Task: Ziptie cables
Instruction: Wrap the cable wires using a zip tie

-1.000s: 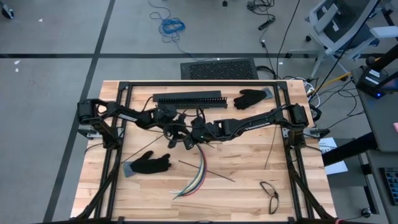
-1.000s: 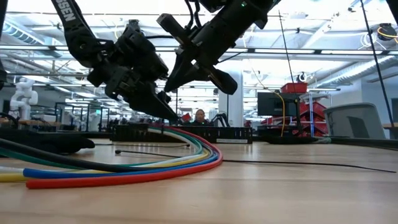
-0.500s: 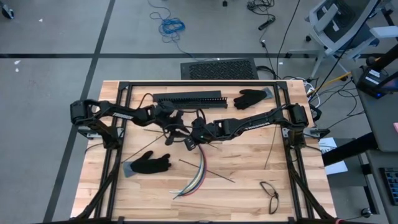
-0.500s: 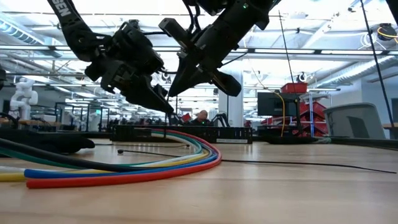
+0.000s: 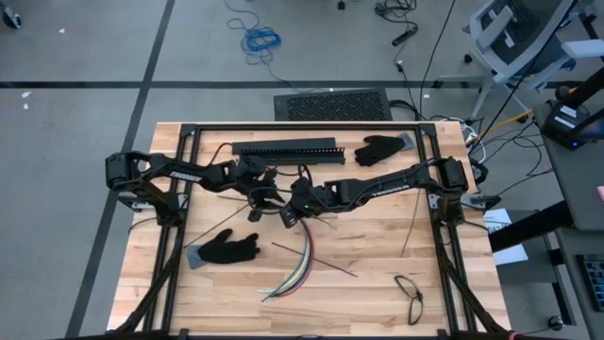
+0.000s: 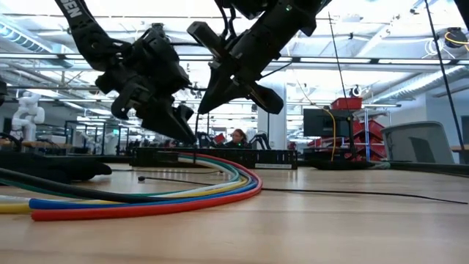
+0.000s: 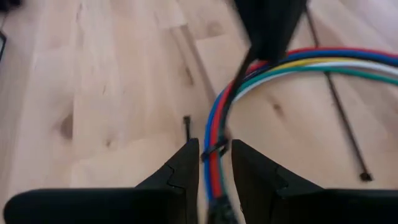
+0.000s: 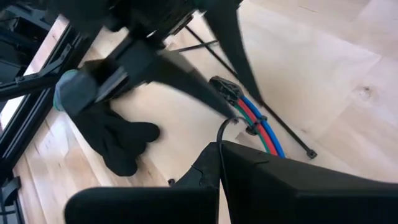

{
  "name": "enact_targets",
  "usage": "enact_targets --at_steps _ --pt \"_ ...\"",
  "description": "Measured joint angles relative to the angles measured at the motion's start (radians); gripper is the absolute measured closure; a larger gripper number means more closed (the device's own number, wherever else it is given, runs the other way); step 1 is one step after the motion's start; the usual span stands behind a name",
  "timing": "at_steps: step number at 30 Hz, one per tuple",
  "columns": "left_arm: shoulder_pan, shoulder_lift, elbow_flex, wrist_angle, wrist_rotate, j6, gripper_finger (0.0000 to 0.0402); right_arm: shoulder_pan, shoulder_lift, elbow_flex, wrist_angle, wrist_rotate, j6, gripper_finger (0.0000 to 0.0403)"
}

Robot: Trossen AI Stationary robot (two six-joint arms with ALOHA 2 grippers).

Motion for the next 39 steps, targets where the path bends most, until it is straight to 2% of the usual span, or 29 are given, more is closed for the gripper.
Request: enact_targets --at_steps 13,26,32,39 --pt "-0.007 0.006 0.000 0.001 -0.020 0.102 0.0311 0.001 0.000 0.000 0.060 -0.032 -0.008 0.0403" --pt "-0.011 -0.001 0.000 -0.076 0.018 0.098 0.0311 0.035 0.001 0.000 0.105 -0.120 -0.011 0.0403" --pt "-0.037 -0.104 0.000 -0.186 0.077 0.099 0.0311 0.057 0.001 0.000 0.115 -0.136 -0.008 0.0403" --pt "-0.086 -0.219 -0.001 -0.383 0.089 0.107 0.0311 0.102 0.001 0.000 0.125 -0.188 0.009 0.0403"
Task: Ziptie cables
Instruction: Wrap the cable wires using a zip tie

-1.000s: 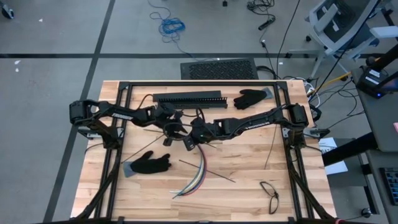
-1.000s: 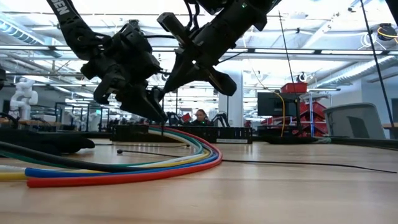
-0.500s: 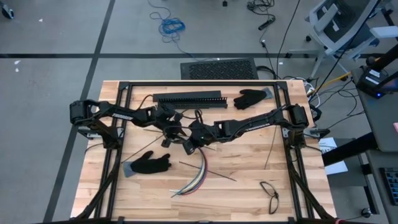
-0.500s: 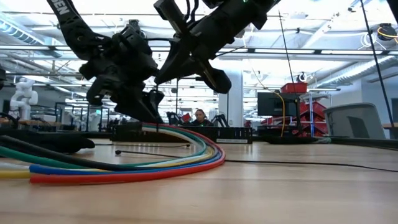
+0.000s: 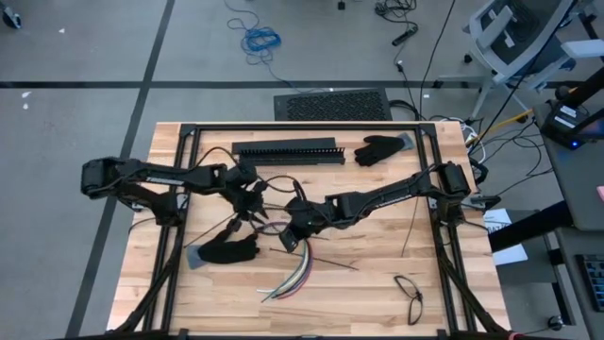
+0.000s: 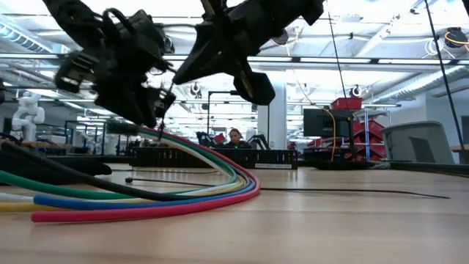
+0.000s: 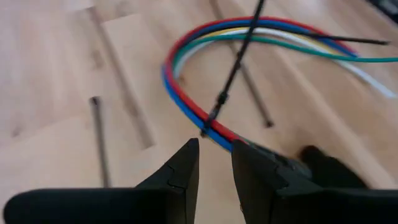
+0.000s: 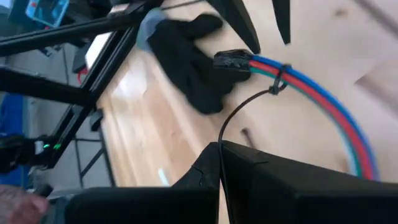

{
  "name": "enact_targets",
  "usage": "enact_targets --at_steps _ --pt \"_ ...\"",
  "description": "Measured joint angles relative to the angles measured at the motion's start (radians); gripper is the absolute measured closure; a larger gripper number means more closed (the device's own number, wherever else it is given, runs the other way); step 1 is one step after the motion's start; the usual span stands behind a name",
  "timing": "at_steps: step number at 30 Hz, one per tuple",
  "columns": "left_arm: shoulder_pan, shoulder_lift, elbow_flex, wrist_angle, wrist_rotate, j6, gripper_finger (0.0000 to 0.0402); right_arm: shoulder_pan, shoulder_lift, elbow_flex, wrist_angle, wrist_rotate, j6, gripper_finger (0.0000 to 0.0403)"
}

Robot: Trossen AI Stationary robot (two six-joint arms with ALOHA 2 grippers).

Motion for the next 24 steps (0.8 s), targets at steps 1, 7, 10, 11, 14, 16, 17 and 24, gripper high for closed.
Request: enact_targets --at_steps 1,7,10,11,14,16,17,24 --pt "-0.013 -0.010 0.000 -0.007 0.003 -0.001 0.0311 0.007 0.000 0.000 0.005 -0.001 0.009 0.0403" --pt "-0.092 -0.037 0.000 0.028 -0.010 0.000 0.0311 0.030 0.002 0.000 0.009 -0.026 0.018 0.0403" --pt "-0.118 -0.029 0.000 0.059 -0.071 0.000 0.0311 0.028 0.002 0.000 0.011 -0.024 0.011 0.0403" --pt "-0.125 -0.020 0.000 0.082 -0.082 0.001 0.0311 0.028 0.002 0.000 0.011 -0.023 0.008 0.0403" --pt "-0.145 0.007 0.001 0.092 -0.096 0.001 0.0311 0.028 0.003 0.000 0.011 -0.020 -0.001 0.0403" --pt "-0.155 0.029 0.001 0.103 -0.123 0.002 0.0311 0.028 0.003 0.000 0.012 -0.020 -0.008 0.0403" --pt "-0.157 0.039 0.001 0.105 -0.131 0.002 0.0311 0.028 0.003 0.000 0.015 -0.019 -0.010 0.0403" --pt "-0.165 0.073 0.001 0.159 -0.135 0.025 0.0311 0.028 0.004 0.000 0.018 -0.020 -0.018 0.0403"
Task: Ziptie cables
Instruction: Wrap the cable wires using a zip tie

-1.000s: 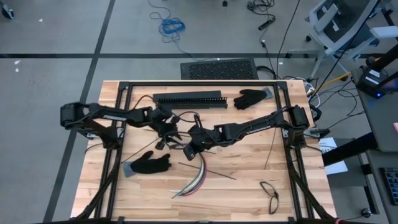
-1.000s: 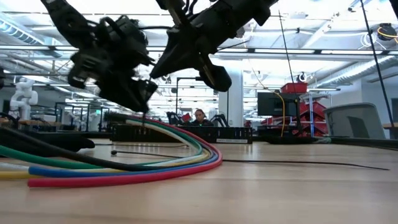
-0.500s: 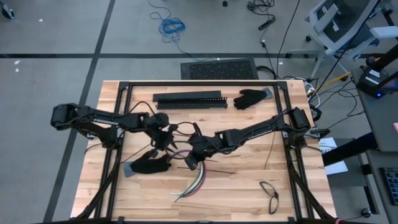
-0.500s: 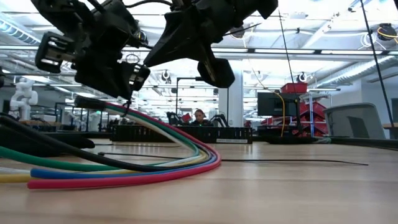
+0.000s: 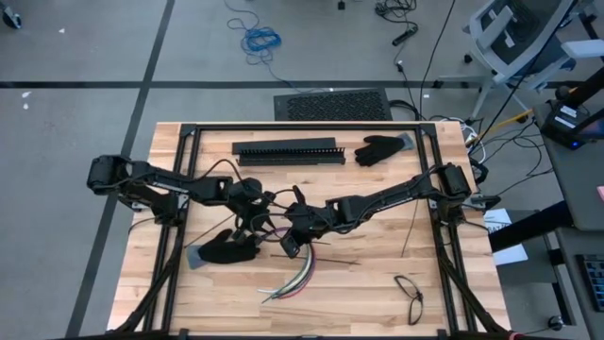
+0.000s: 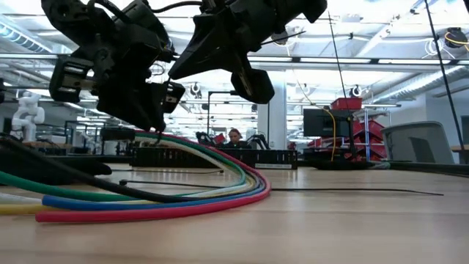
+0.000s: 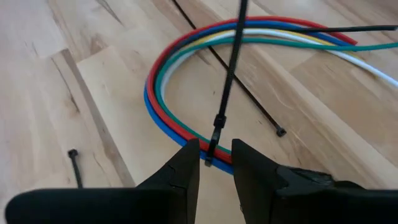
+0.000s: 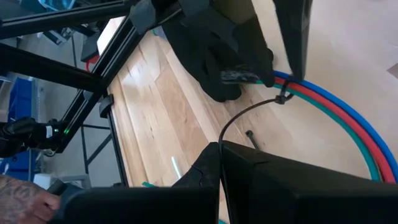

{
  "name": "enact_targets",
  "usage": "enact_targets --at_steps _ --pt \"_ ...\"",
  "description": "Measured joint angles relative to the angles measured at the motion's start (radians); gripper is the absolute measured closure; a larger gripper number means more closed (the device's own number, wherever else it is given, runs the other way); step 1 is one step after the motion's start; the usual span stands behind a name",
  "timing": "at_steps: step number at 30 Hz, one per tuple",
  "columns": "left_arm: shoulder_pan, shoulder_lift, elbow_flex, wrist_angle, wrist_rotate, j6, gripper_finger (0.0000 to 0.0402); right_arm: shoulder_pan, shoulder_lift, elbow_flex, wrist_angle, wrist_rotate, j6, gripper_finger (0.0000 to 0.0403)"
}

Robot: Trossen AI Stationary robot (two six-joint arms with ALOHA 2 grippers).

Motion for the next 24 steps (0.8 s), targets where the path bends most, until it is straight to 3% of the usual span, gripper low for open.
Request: enact_targets --at_steps 24 --pt "0.001 0.008 0.000 0.053 -0.002 0.002 0.0311 0.000 0.000 0.000 0.036 -0.008 0.001 0.0403"
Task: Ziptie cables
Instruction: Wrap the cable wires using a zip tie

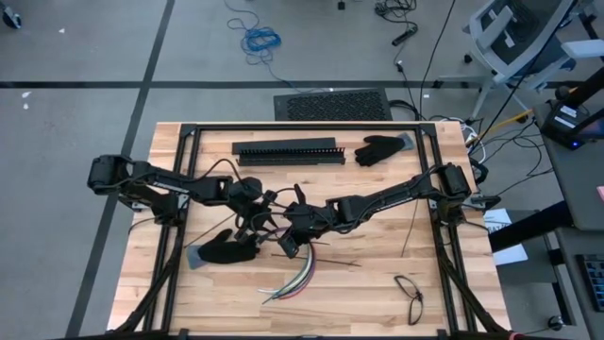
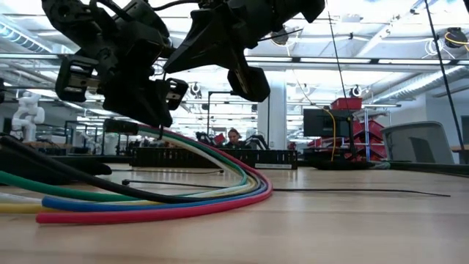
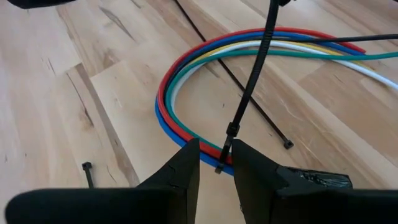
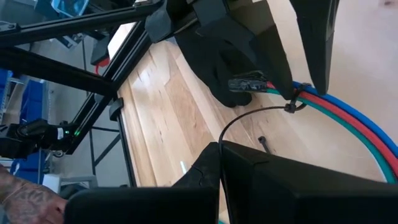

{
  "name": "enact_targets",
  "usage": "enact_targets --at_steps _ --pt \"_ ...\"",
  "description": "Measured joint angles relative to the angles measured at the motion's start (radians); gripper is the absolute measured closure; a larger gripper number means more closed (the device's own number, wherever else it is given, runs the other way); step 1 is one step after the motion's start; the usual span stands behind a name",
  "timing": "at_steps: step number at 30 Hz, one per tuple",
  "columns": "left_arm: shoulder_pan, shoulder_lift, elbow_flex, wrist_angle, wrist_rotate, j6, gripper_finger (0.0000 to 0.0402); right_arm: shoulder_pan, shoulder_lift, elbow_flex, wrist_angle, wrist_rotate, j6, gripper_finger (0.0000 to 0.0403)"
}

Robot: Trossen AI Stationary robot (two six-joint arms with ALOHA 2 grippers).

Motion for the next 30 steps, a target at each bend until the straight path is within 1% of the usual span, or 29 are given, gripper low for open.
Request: enact_targets --at_steps 3,5,8,12,21,27,30 --pt "0.000 0.017 0.000 0.001 0.009 0.000 0.0311 0.000 0.000 0.000 -0.002 0.000 0.000 0.0403" --pt "0.000 0.030 0.000 0.002 0.035 0.023 0.0311 0.000 0.000 0.000 -0.003 0.000 0.000 0.0403" --pt "-0.006 0.044 0.000 0.007 0.042 0.043 0.0320 0.000 0.001 0.000 -0.003 0.000 0.000 0.0403" --pt "-0.009 0.044 0.000 0.009 0.041 0.043 0.0336 0.000 0.001 0.000 -0.002 0.000 0.000 0.0403" --pt "-0.009 0.044 0.000 0.033 0.033 0.043 0.0356 0.000 0.001 0.000 0.002 0.000 0.000 0.0403" --pt "-0.009 0.044 0.000 0.049 0.019 0.044 0.0393 0.000 0.001 0.000 0.001 0.000 0.000 0.0403" --pt "-0.009 0.044 0.000 0.052 0.006 0.044 0.0397 0.000 0.001 0.000 0.001 0.000 0.000 0.0403"
